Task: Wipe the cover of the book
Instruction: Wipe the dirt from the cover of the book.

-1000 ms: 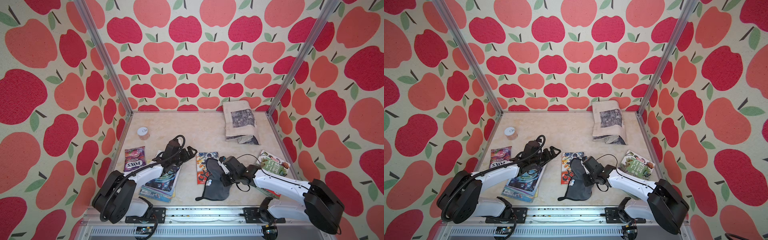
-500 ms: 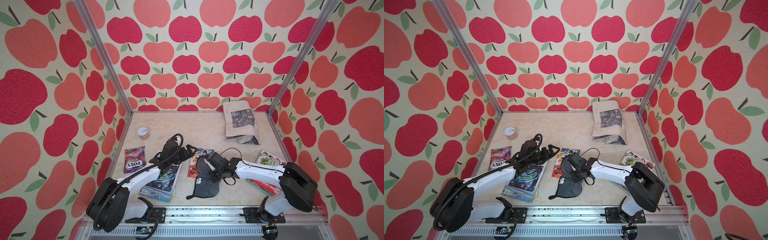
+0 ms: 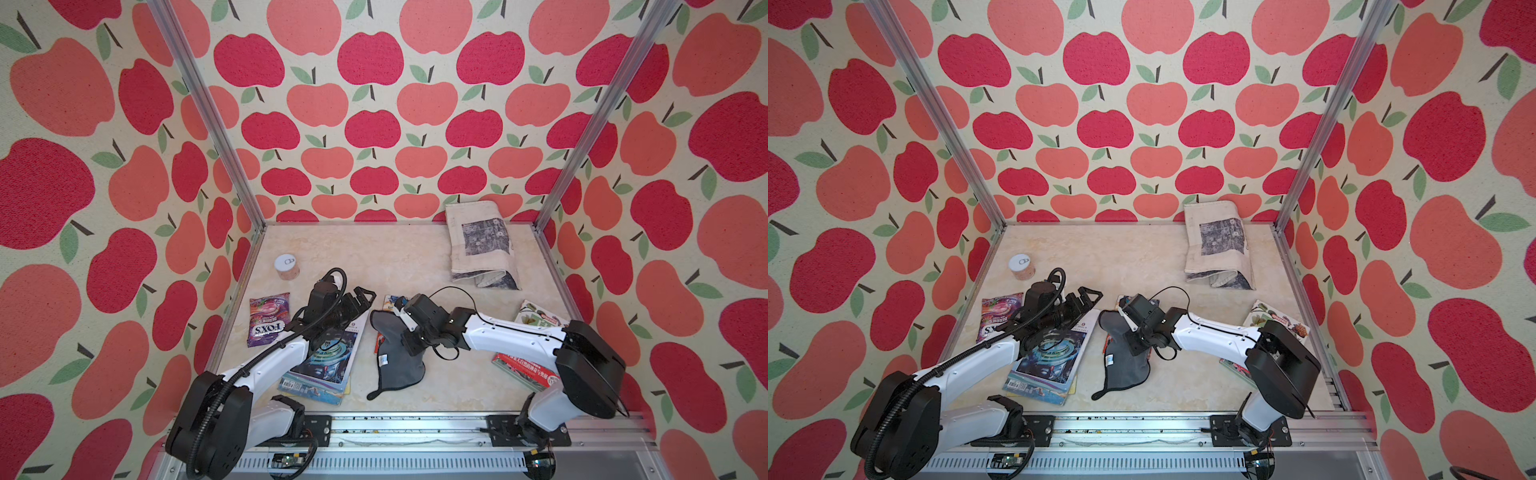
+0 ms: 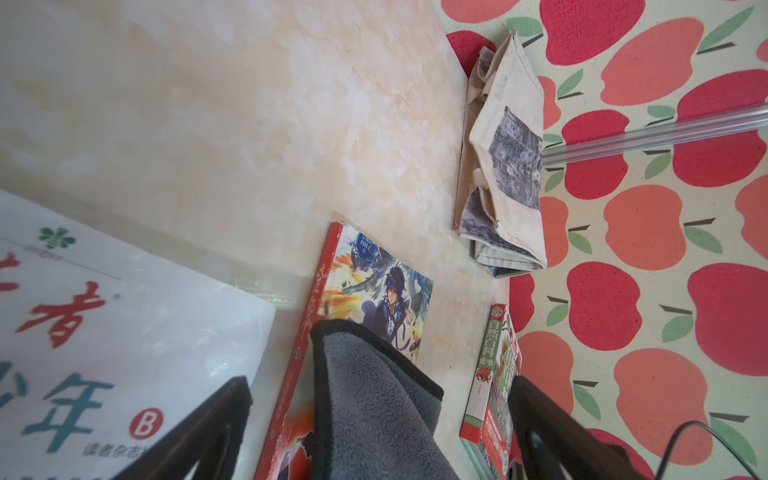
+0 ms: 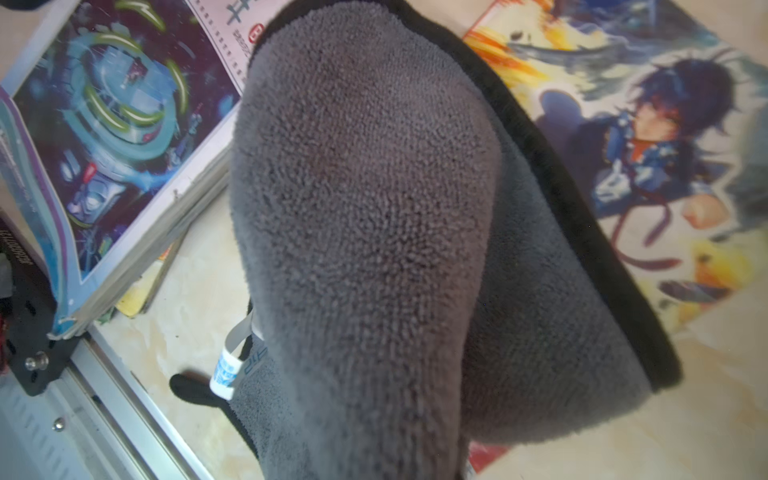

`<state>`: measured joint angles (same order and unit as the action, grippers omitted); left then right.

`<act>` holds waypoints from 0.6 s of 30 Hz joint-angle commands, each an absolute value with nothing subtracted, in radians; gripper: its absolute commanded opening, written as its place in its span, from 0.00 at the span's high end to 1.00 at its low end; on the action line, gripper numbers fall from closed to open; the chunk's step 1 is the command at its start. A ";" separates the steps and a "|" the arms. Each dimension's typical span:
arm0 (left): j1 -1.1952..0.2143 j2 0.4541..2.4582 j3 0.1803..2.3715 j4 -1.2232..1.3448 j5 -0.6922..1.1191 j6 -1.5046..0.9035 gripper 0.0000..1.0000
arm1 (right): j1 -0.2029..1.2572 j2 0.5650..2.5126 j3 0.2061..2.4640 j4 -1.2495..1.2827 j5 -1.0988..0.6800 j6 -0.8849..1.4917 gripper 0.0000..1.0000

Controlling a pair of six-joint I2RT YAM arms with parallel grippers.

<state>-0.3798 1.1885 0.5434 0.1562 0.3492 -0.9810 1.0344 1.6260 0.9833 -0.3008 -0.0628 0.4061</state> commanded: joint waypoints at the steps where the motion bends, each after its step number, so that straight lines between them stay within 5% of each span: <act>1: -0.355 1.141 0.528 0.145 0.373 -1.001 0.01 | 1.045 1.710 1.016 -0.170 -0.167 0.443 1.00; 9: -0.349 1.105 0.515 0.134 0.377 -1.002 0.01 | 1.047 1.817 1.028 -0.168 -0.181 0.486 1.00; 18: -0.469 1.249 0.584 0.154 0.365 -0.943 0.01 | 1.015 1.576 0.741 -0.237 -0.099 0.526 1.00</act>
